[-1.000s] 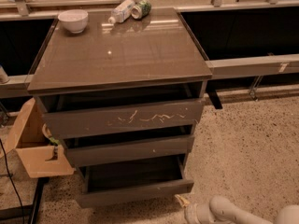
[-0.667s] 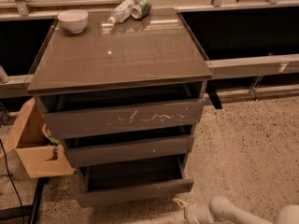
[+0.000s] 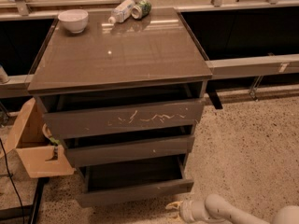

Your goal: Close bottom drawer

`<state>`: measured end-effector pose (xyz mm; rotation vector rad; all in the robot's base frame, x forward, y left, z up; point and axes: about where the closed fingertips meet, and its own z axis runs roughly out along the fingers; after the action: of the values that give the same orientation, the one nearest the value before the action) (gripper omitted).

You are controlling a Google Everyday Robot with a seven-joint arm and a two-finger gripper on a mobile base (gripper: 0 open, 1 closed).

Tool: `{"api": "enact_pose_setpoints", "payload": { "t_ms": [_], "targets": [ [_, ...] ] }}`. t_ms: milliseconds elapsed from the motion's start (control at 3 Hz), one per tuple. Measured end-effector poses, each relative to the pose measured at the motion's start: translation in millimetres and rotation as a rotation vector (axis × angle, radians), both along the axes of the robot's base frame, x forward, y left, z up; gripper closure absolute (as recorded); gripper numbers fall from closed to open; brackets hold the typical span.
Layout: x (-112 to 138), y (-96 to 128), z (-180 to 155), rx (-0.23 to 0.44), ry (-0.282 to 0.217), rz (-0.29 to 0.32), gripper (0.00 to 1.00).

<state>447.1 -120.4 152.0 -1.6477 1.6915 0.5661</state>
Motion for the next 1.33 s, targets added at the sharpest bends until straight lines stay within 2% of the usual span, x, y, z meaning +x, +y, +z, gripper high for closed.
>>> {"api": "enact_pose_setpoints", "payload": {
  "t_ms": [333, 667, 1333],
  "targets": [
    [26, 25, -3, 0.019, -0.040, 0.026, 0.95],
    [49, 42, -9, 0.028, -0.057, 0.040, 1.00],
    [88, 61, -19, 0.011, -0.097, 0.023, 1.00]
  ]
}}
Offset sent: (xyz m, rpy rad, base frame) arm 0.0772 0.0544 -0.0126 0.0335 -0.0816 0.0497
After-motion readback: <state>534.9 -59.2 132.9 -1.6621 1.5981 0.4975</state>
